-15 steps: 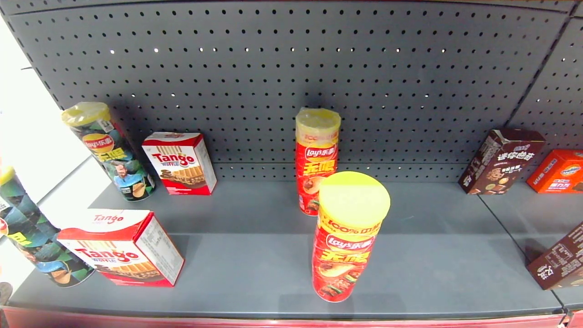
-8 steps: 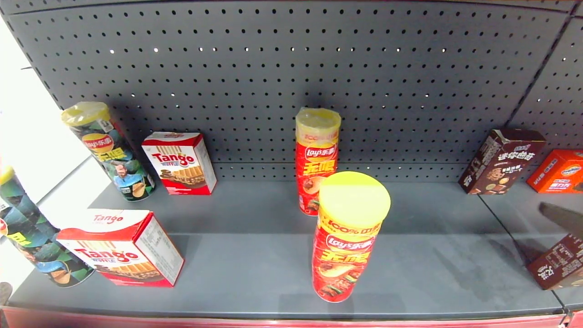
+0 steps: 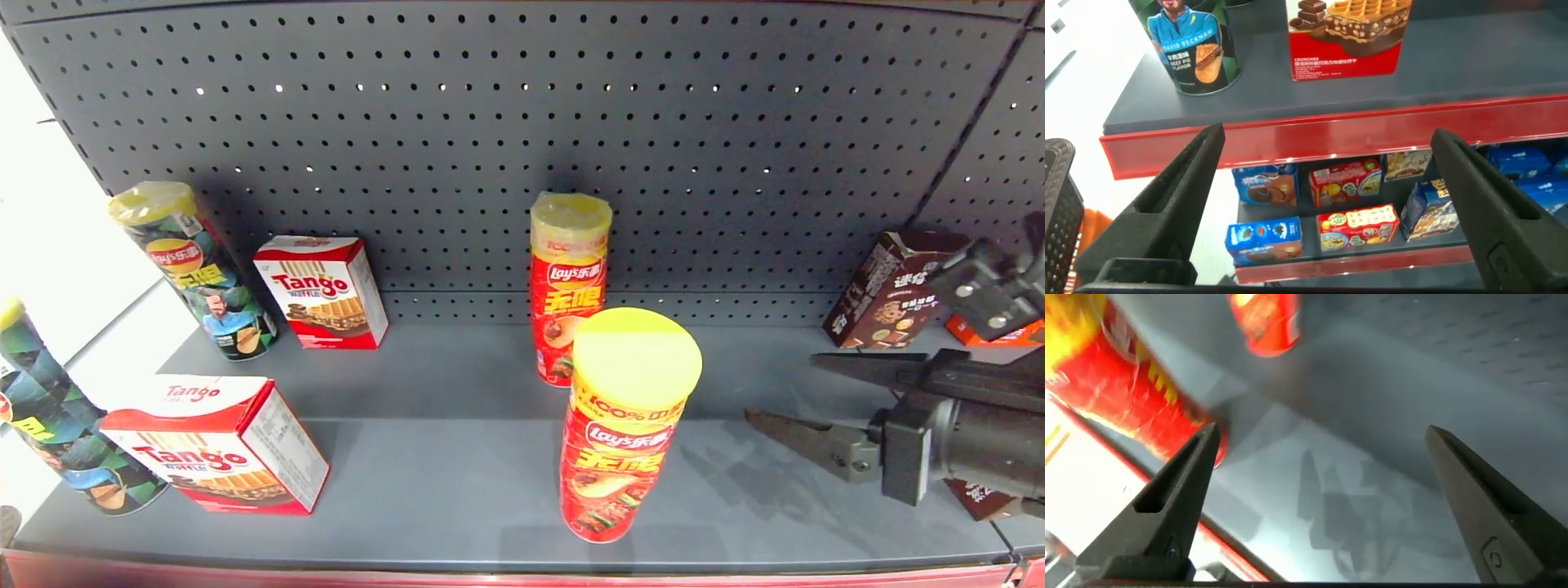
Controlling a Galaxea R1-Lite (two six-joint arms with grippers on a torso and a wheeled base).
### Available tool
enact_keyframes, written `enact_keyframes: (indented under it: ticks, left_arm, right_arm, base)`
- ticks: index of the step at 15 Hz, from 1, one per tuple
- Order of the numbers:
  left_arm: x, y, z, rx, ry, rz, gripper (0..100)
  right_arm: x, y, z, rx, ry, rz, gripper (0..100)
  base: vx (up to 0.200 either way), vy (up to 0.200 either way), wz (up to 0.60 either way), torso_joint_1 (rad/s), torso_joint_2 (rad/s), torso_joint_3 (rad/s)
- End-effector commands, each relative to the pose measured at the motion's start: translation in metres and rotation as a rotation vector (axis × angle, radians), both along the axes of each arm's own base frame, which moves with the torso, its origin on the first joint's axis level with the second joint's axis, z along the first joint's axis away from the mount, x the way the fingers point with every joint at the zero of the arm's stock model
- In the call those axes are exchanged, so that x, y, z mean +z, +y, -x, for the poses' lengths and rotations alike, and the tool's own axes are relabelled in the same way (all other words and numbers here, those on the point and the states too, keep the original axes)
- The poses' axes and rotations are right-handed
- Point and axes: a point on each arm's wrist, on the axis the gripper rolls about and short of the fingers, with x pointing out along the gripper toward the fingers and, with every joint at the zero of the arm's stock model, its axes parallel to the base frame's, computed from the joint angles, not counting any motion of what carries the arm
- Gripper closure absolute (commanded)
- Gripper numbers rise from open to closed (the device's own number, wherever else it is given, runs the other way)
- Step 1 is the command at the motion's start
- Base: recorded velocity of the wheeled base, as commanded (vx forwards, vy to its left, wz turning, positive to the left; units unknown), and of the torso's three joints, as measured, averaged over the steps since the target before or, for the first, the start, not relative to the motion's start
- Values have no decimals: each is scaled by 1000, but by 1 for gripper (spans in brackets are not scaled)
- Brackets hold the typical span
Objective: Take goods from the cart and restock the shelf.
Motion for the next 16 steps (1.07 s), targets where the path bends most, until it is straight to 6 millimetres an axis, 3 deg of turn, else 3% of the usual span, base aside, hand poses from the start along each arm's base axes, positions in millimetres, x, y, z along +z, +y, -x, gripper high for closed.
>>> enact_keyframes:
  ticks: [1, 5, 16]
  left_arm:
    - [0, 0, 0, -1, 3, 0, 0]
    - [0, 0, 0, -3, 3, 0, 0]
    - [0, 0, 0, -3, 3, 0, 0]
  right_arm:
    - [-14, 16, -10, 40, 61, 42, 0]
    - [-24, 28, -20, 59, 96, 69, 0]
    - [-27, 53, -31, 108, 111, 87, 0]
  base:
    - [0, 0, 0, 0, 0, 0]
    - [0, 0, 0, 0, 0, 0]
    - [0, 0, 0, 0, 0, 0]
